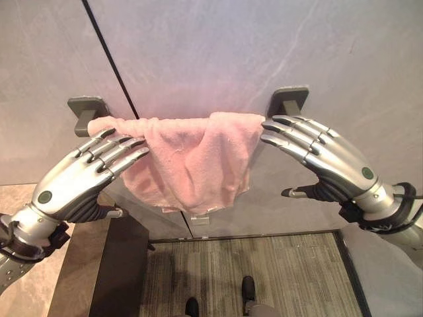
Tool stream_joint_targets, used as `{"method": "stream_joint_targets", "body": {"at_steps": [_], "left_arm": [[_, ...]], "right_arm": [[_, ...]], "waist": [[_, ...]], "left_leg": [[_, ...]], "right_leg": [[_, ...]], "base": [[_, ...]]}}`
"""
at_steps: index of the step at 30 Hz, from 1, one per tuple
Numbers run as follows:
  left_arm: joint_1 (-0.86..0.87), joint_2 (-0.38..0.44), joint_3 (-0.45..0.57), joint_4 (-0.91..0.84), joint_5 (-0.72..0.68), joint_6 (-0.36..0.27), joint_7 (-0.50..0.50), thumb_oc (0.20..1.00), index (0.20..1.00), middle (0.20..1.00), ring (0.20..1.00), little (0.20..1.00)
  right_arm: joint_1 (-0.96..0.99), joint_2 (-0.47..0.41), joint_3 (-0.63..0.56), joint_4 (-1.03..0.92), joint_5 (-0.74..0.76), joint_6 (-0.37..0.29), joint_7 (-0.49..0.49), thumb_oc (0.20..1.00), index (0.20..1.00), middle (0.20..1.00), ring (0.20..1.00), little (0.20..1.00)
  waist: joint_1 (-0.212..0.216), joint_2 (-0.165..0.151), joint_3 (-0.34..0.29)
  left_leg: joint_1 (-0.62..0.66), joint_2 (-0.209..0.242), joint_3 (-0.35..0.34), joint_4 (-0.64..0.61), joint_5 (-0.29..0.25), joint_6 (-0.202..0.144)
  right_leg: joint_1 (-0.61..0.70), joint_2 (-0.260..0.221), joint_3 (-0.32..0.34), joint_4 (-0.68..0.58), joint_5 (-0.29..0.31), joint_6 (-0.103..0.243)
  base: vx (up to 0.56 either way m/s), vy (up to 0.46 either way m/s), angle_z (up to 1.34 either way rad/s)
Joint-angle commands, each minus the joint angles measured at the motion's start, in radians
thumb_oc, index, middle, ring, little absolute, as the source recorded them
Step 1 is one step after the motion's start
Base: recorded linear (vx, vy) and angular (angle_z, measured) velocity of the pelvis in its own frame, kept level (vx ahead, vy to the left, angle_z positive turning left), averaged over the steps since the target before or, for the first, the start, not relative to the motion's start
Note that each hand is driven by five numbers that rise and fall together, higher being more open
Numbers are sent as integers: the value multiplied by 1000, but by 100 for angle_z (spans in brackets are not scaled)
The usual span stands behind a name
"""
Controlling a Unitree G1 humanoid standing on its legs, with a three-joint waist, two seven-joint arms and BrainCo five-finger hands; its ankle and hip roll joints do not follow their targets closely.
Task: Put brush and paste in cup on sink, flatten towel.
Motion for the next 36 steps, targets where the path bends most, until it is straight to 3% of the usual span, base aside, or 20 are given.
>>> {"method": "stream_joint_targets", "body": {"at_steps": [1,8,20,24,25,31,36], "left_arm": [[4,39,15,53,20,12,70,1000,1000,1000,1000,1000],[-19,17,62,19,37,18,140,1000,1000,1000,1000,1000],[21,-27,129,-19,-42,13,118,1000,1000,1000,1000,1000],[-5,-45,91,18,-45,19,99,1000,1000,1000,1000,1000],[-51,-69,31,53,-104,20,86,1000,1000,1000,1000,1000],[-179,-100,-118,182,-165,32,62,1000,1000,1000,1000,1000],[-235,-109,-171,210,-171,36,58,1000,1000,1000,1000,1000]], "right_arm": [[-67,12,34,-15,-3,7,-18,1000,1000,1000,1000,1000],[-152,58,89,-58,14,1,-35,1000,1000,1000,1000,1000],[-198,83,133,-86,58,8,7,1000,1000,1000,1000,1000],[-297,80,211,-72,68,17,49,1000,1000,1000,1000,1000],[-357,106,258,-71,95,19,70,1000,1000,1000,1000,1000],[-469,147,362,-11,102,37,105,1000,1000,1000,1000,1000],[-530,158,408,40,59,50,105,1000,1000,1000,1000,1000]], "waist": [[-2,-54,-41],[5,-52,-52],[15,-55,-64],[22,-55,-66],[21,-61,-72],[16,-54,-72],[15,-57,-64]], "left_leg": [[-38,-23,19,6,23,-17],[-24,-27,29,6,13,-12],[11,-30,39,6,-4,-4],[28,-31,50,9,-9,-3],[32,-30,54,10,-8,-4],[34,-26,62,8,-6,-6],[34,-28,66,8,-9,-1]], "right_leg": [[25,-96,14,2,23,107],[31,-98,26,2,21,107],[54,-99,36,2,11,106],[66,-97,44,3,5,103],[68,-95,47,3,5,101],[63,-89,55,4,8,99],[53,-83,72,4,13,100]], "base": [[33,30,-6],[23,22,-7],[10,5,-4],[8,3,-6],[2,-4,-6],[-2,2,-3],[2,10,-6]]}}
